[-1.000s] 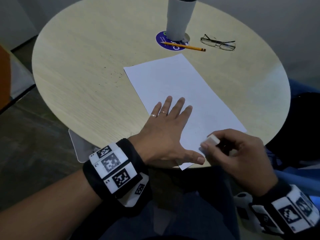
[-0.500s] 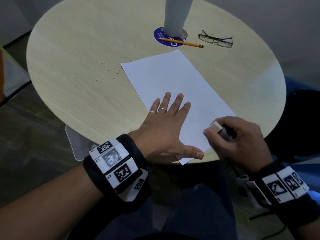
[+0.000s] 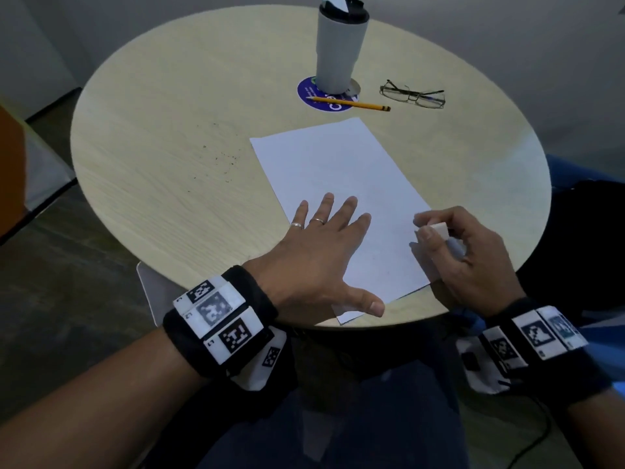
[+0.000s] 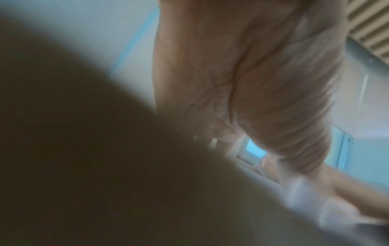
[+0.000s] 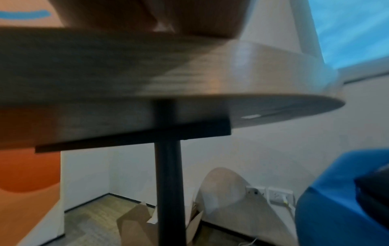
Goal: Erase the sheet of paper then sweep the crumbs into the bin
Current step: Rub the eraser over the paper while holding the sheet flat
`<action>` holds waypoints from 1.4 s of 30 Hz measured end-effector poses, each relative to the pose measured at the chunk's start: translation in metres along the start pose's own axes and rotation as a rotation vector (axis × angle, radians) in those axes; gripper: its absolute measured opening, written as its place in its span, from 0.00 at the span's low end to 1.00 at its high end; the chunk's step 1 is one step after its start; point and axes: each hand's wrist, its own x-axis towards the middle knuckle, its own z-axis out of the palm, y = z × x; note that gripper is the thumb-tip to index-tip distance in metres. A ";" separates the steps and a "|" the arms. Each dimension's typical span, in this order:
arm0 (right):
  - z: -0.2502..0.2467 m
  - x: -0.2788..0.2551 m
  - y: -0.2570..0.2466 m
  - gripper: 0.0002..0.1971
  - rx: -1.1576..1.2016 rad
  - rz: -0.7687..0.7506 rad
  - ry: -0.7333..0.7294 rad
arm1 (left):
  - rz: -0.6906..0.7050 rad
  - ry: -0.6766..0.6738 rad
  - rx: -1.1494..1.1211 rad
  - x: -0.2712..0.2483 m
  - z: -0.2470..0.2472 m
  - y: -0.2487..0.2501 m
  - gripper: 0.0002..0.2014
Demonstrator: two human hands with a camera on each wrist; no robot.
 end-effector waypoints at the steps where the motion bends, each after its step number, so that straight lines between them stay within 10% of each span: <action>1: -0.002 0.000 0.004 0.06 -0.040 -0.023 -0.040 | 0.002 -0.007 0.016 -0.002 -0.003 0.000 0.64; 14: -0.022 -0.009 0.012 0.07 -0.128 -0.025 -0.015 | 0.130 0.044 0.142 0.001 0.046 0.092 0.40; 24: -0.022 -0.007 0.015 0.08 -0.169 0.027 0.011 | -0.521 0.021 0.164 -0.023 0.013 0.021 0.53; 31: -0.021 -0.007 0.011 0.07 -0.149 0.053 0.023 | 0.115 -0.011 0.189 -0.010 0.029 0.065 0.41; 39: -0.023 -0.008 0.006 0.07 -0.127 0.088 0.035 | -0.470 -0.005 0.178 -0.011 0.012 0.033 0.56; 42: -0.025 -0.005 0.008 0.07 -0.119 0.077 0.043 | -0.249 0.027 0.163 -0.012 0.016 0.040 0.50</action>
